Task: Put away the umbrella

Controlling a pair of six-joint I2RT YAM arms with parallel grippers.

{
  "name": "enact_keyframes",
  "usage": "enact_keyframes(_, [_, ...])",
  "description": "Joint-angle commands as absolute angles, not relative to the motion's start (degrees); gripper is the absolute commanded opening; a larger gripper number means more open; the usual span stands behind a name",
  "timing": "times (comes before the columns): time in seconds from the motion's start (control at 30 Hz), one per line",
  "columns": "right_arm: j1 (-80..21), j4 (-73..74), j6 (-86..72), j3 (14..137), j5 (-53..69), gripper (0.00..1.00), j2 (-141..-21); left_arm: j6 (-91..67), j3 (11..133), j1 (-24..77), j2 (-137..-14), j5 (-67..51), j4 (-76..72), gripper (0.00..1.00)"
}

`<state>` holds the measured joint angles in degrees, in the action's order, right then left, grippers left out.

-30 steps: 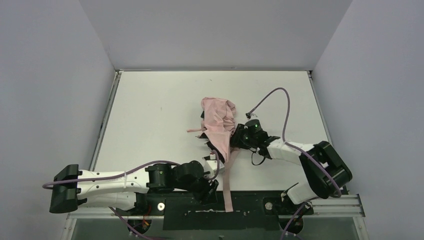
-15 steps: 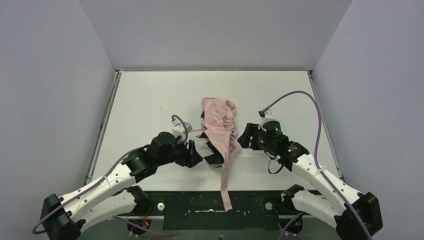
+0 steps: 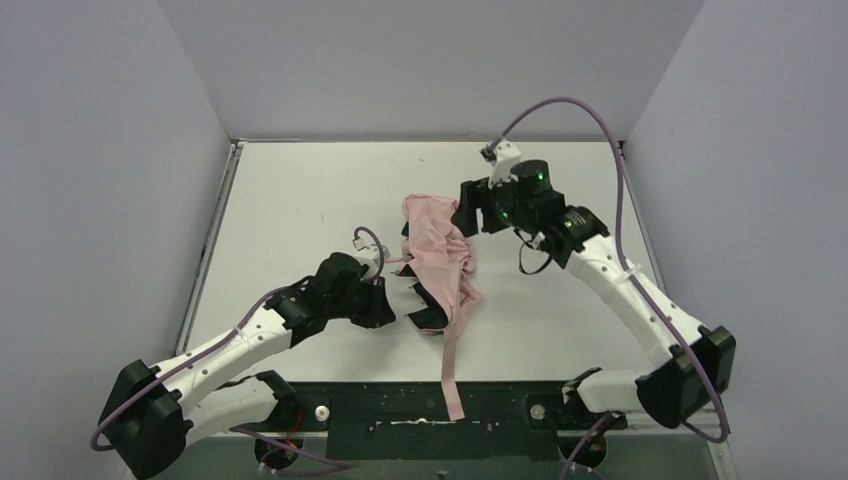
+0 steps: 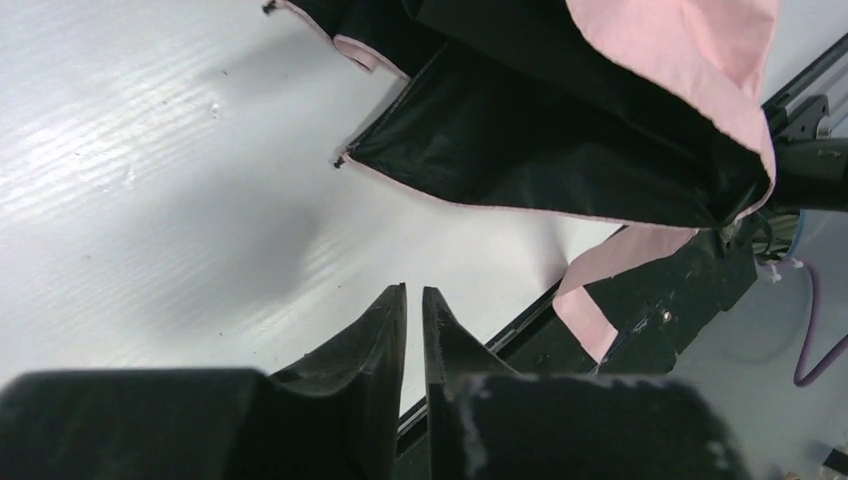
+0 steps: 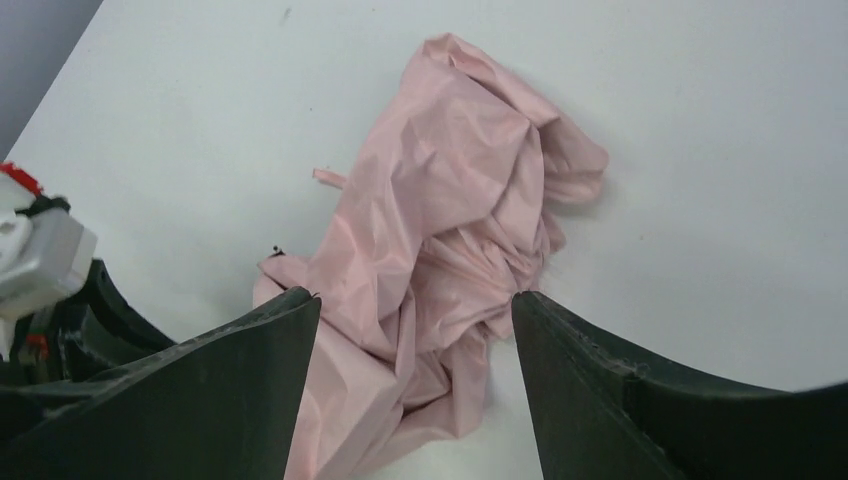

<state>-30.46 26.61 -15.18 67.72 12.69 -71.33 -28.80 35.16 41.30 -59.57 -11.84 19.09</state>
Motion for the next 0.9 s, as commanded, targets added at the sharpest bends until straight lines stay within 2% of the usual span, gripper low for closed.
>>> enact_keyframes(0.0, [-30.6,35.47,-8.13,76.91,20.19,0.71,-79.69,-28.81,32.97,43.3,-57.81,-13.71,15.32,0.06])
enact_keyframes(0.1, [-30.96,35.57,-10.7,74.17,19.47,0.7,-80.25,-29.82,32.64,42.49,-54.93,-10.56,17.39,0.0])
enact_keyframes(0.27, [-33.76,28.18,-15.85,65.15,25.29,0.66,-78.43,-25.34,41.15,36.35,-55.57,-8.99,22.12,0.0])
enact_keyframes(0.37, [-37.91,27.24,-17.89,61.55,21.72,0.66,-78.79,-21.33,48.28,32.74,-59.15,-9.85,24.12,0.0])
enact_keyframes(0.4, [-38.83,27.1,-19.29,59.64,18.47,0.66,-79.08,-20.05,51.26,31.35,-60.48,-10.37,24.55,0.03])
enact_keyframes(0.5, [-40.37,25.59,-24.14,54.2,11.08,0.61,-79.35,-15.53,57.85,29.03,-64.29,-10.63,26.37,0.24])
enact_keyframes(0.57, [-40.51,22.29,-26.65,49.34,8.38,0.56,-78.6,-12.56,62.29,27.8,-66.39,-10.76,27.4,0.33])
enact_keyframes(0.77, [-40.54,7.92,-29.21,38.35,10.48,0.53,-79.14,-2.37,71.8,26.7,-73.39,-13.77,27.56,0.59])
enact_keyframes(0.87, [-40.45,4.39,-30.52,35.69,10.65,0.53,-79.7,3.58,74.0,26.63,-77.89,-17.06,26.17,0.61])
